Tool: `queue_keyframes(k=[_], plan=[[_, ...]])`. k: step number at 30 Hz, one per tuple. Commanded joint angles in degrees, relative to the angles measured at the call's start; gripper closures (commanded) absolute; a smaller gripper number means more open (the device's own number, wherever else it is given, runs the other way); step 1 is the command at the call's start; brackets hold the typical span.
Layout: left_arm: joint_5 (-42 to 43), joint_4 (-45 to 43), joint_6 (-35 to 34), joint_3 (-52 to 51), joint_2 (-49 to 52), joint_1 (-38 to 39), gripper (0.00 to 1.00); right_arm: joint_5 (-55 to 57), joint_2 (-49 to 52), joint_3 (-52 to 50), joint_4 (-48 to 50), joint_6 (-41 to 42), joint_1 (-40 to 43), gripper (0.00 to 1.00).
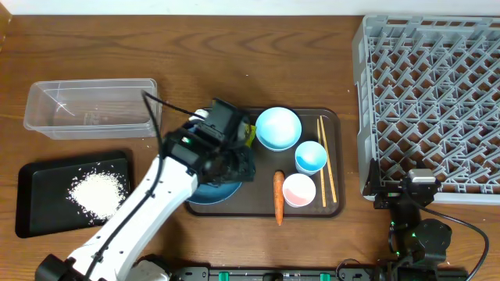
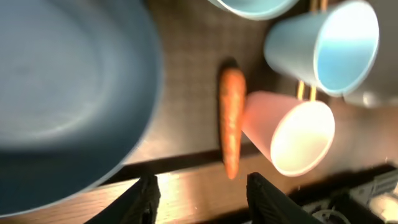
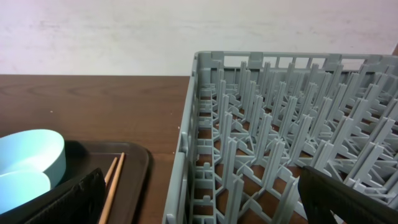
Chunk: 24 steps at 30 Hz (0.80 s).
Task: Sort waste into correct bins and load items into the dishwasher rack
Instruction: 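Set the blue bowl down on the tray and open the left gripper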
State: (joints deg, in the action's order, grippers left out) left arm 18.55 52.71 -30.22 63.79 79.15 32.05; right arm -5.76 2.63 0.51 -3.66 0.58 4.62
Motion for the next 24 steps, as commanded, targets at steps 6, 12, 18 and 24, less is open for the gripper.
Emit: queue_keyframes(k=[6,12,18,24], plan=[[-9.49,0.39,-9.94,0.94,2.19,8.59,0.46,-0.07,0.13,-0.2,-0.04,-0.44,-0.31,0.01],[-9.81,0.44,-11.04,0.94,2.16,7.54,0.45,-0.07,0.13,-0.2,-0.04,-0.44,-0.31,0.01],[-11.91,2.91,-11.08,0.94,2.19,5.57,0.39,-0.07,0.13,-0.2,-0.04,-0.44,-0.31,0.01],[-11.78,3.85,-10.99,0.94,2.16,5.51,0.02,-0.07,0.13,-0.2,-0.02,-0.44,-0.31,0.01]])
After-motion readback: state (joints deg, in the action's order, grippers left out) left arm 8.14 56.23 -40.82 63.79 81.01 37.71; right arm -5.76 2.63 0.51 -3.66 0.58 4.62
